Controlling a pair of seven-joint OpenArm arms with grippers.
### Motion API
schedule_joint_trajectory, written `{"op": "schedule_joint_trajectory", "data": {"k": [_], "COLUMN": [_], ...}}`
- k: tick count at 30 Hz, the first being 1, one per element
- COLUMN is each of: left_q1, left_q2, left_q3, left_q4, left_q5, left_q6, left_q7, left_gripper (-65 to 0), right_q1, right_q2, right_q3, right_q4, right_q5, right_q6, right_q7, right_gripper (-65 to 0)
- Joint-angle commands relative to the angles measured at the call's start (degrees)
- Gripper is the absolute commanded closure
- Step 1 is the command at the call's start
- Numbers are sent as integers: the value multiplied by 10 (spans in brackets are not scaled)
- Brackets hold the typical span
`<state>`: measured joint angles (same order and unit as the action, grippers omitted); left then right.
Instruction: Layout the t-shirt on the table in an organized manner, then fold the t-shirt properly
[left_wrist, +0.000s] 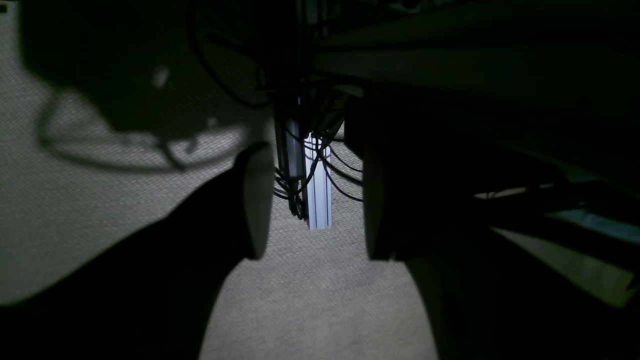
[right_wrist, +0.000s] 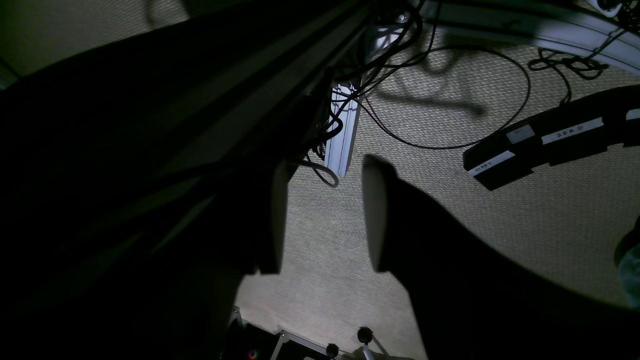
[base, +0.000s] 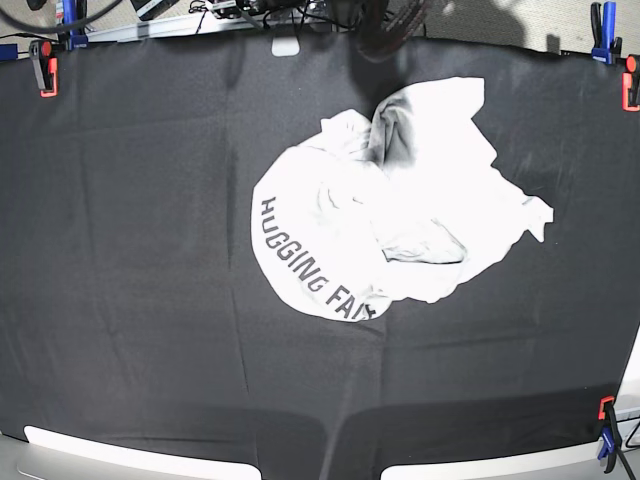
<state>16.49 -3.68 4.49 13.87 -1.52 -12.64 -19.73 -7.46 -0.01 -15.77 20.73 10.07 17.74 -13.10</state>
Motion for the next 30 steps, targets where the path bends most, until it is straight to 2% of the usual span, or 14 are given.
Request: {"op": "schedule_joint_trajectory", "data": {"k": [1, 6, 10, 13, 21, 22, 26, 28, 30], "left_q1": [7, 7, 8, 8, 9, 9, 10, 10, 15], "left_q2": [0, 2, 21, 30, 27, 27, 29, 29, 27], "left_q3": [1, 1, 1, 1, 1, 1, 1, 1, 1], "left_q4": [0, 0, 0, 0, 0, 0, 0, 0, 0], "left_q5": [-1, -7, -16, -16, -16, -16, -16, -16, -16], "left_q6": [-4, -9, -10, -10, -10, -8, 40, 43, 43], "left_q7": [-8, -14, -45, -44, -44, -44, -70, -78, -119], "left_gripper": [-267, -267, -267, -267, -267, -267, -267, -267, -267], "right_q1": [0, 0, 0, 0, 0, 0, 0, 0, 0], "right_q2": [-2, -2, -2, -2, -2, -2, -2, -2, -2], "right_q3": [-1, -1, -1, -1, -1, -1, -1, -1, -1], "right_q4": [3, 3, 3, 3, 3, 3, 3, 3, 4], "right_q5": [2, 2, 2, 2, 2, 2, 2, 2, 2], "right_q6": [4, 4, 4, 4, 4, 4, 4, 4, 4], "right_q7": [0, 0, 0, 0, 0, 0, 0, 0, 0], "right_gripper": [-242, -242, -242, -242, -242, -242, -242, -242, -242]}}
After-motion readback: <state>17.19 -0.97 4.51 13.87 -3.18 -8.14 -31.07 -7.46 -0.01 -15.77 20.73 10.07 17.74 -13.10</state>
